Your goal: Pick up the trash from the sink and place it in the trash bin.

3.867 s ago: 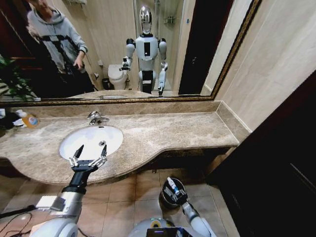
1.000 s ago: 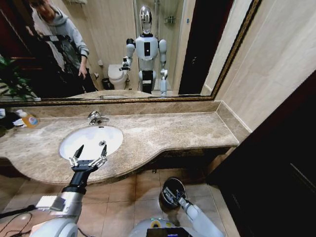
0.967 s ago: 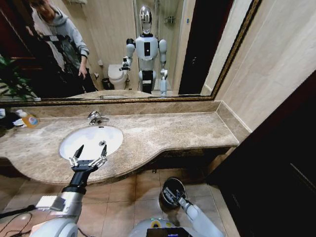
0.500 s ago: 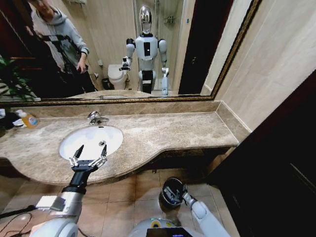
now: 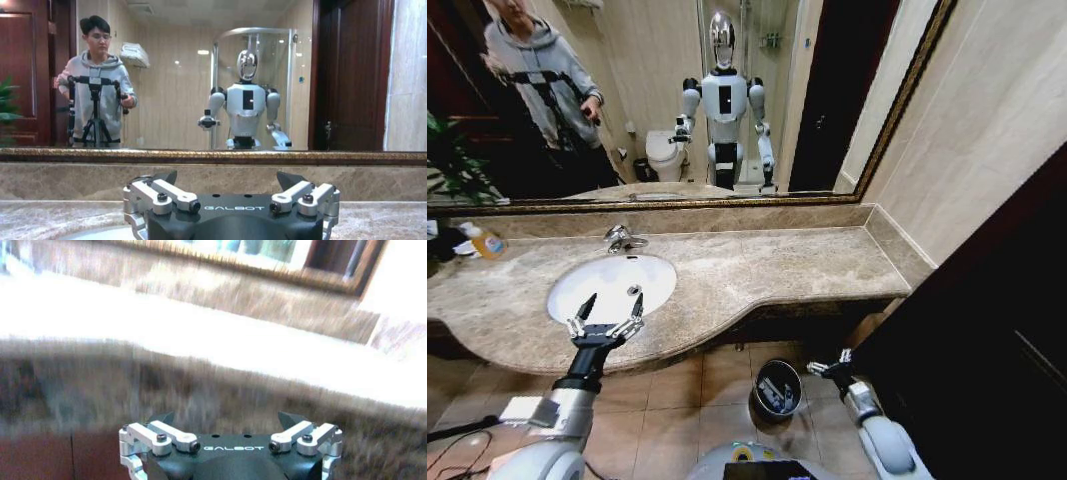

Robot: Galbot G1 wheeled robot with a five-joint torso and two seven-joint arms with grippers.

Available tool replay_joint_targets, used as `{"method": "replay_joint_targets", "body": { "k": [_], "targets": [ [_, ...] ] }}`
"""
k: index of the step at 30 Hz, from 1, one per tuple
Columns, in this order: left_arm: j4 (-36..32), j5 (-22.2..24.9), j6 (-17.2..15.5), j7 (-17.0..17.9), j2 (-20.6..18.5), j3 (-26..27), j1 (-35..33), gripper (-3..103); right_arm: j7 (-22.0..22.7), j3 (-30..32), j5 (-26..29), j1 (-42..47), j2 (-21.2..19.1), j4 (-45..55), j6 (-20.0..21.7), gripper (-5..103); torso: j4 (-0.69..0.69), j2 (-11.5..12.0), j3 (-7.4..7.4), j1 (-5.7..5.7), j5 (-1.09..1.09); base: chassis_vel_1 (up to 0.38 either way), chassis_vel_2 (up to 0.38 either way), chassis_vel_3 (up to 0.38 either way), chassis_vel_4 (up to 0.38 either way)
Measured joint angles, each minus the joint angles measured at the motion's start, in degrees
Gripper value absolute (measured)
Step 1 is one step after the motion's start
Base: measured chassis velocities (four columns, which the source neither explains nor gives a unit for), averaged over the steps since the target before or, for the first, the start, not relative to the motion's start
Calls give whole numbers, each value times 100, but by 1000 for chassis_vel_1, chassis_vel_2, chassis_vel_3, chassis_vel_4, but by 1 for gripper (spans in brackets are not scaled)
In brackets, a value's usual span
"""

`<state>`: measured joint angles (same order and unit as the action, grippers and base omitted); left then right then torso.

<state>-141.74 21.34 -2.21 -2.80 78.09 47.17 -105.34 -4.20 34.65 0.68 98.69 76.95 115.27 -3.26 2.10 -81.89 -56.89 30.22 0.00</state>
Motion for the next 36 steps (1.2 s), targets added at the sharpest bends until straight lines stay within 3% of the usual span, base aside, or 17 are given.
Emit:
{"method": "replay_joint_targets", "body": {
  "k": [10, 13, 21, 36],
  "targets": [
    [0, 0, 0, 0, 0, 0, 0, 100, 396, -194, 409, 334, 300, 1820, 339, 100, 1, 0, 0, 0, 1, 0, 0, 0, 0],
    [0, 0, 0, 0, 0, 0, 0, 100, 528, -289, 548, 245, 365, 2405, 675, 100, 0, 0, 0, 0, 1, 0, 0, 0, 0],
    [0, 0, 0, 0, 0, 0, 0, 100, 812, -312, 690, -414, 381, 2530, 896, 100, 1, 0, -1, 1, 0, 0, 0, 0, 0],
    [0, 0, 0, 0, 0, 0, 0, 100, 764, -313, 708, -444, 334, 2499, 906, 100, 1, 0, -1, 1, 0, 0, 0, 0, 0]
  ]
}}
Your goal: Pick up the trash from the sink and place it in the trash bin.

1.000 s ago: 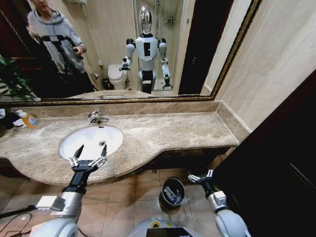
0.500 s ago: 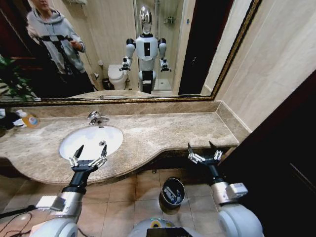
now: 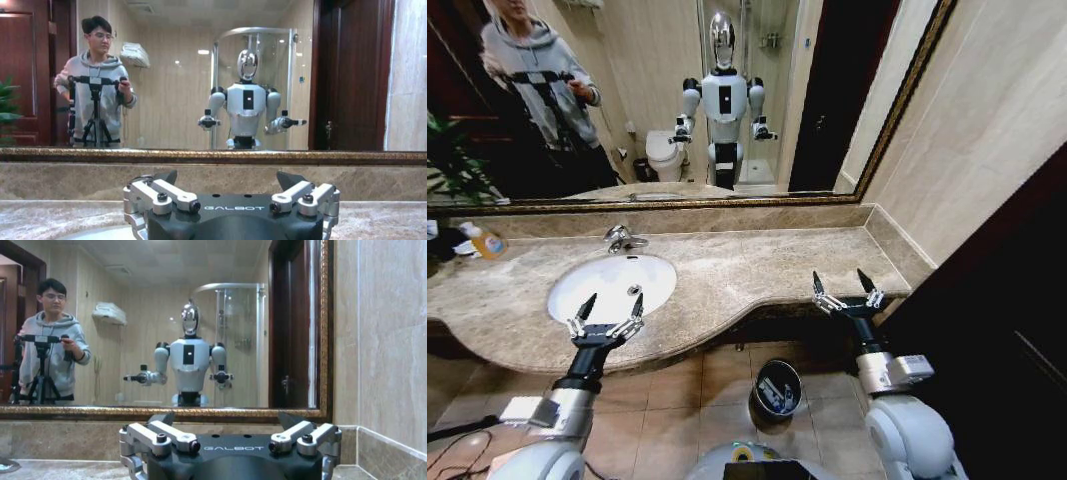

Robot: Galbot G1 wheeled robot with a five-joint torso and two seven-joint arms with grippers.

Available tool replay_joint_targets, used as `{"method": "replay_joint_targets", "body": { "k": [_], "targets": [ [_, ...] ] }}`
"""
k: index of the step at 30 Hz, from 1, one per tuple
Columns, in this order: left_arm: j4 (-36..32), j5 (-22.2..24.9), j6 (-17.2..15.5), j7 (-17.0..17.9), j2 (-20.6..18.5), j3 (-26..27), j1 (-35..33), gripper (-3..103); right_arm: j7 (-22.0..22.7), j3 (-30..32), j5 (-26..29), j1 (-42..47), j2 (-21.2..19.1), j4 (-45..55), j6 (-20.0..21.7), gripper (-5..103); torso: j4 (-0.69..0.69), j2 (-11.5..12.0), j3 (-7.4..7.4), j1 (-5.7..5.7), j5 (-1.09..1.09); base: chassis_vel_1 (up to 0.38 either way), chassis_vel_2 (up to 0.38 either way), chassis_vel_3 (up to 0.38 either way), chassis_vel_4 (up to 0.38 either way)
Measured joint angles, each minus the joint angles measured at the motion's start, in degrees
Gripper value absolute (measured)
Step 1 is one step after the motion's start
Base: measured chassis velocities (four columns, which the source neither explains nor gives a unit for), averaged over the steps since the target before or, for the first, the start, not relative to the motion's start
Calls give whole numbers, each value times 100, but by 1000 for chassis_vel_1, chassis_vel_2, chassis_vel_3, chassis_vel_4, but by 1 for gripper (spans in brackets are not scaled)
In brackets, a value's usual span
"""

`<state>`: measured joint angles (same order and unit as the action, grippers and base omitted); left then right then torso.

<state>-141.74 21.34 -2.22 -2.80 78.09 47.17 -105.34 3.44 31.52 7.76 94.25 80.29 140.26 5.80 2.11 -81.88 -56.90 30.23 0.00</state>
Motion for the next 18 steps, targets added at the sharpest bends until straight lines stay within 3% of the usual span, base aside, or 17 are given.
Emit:
{"method": "replay_joint_targets", "body": {
  "k": [18],
  "targets": [
    [0, 0, 0, 0, 0, 0, 0, 100, -74, -13, -15, 95, -10, -6, -73, 100, 0, 0, 0, 0, 0, 0, 0, 0, 0]
  ]
}}
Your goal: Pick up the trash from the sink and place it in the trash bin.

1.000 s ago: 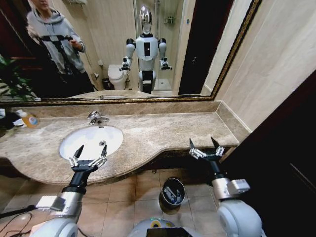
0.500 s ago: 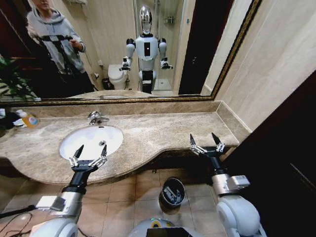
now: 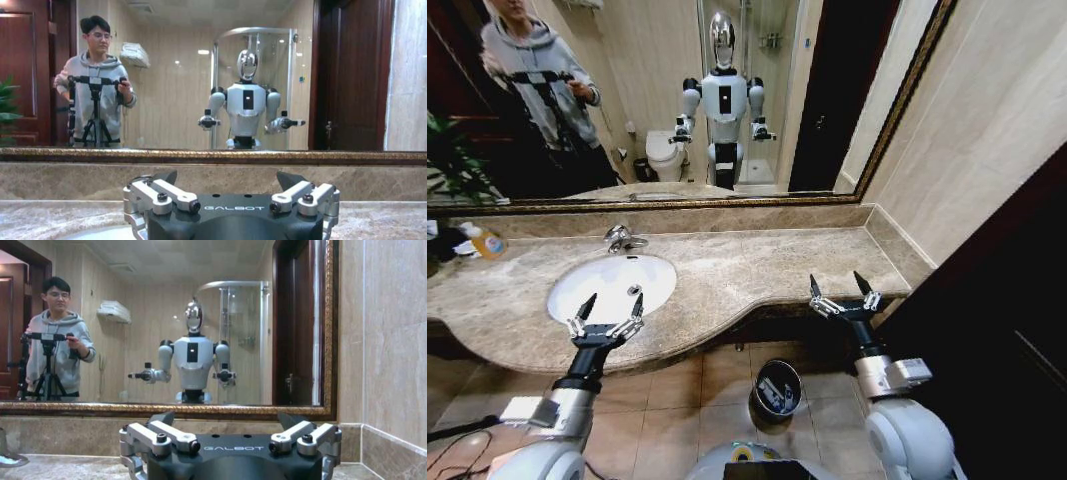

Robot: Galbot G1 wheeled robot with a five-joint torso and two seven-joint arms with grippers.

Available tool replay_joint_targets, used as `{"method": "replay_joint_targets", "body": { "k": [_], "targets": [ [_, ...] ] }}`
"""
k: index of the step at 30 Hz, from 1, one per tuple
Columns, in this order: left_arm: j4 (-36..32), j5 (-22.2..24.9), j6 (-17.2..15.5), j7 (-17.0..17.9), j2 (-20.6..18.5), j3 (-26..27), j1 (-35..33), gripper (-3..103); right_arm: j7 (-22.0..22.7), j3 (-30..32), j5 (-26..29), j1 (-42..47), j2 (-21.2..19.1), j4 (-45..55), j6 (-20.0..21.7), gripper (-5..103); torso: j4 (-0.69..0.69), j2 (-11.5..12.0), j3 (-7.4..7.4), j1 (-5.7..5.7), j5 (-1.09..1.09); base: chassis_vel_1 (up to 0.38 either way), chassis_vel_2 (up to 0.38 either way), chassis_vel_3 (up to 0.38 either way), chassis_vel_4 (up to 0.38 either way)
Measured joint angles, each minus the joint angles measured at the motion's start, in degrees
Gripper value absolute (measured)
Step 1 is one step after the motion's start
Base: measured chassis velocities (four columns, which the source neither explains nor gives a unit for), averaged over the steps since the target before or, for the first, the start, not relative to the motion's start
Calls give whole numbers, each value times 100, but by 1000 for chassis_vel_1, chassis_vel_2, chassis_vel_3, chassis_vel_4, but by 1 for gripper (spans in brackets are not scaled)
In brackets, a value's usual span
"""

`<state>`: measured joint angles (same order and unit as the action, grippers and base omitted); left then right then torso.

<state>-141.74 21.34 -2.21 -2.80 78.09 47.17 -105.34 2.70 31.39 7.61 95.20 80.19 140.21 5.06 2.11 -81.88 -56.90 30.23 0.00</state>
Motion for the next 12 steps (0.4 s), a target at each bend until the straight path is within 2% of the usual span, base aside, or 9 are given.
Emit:
{"method": "replay_joint_targets", "body": {
  "k": [12],
  "targets": [
    [0, 0, 0, 0, 0, 0, 0, 100, 5, -2, 3, 0, 2, -8, 4, 100, 0, 0, 0, 0, 0, 0, 0, 0, 0]
  ]
}}
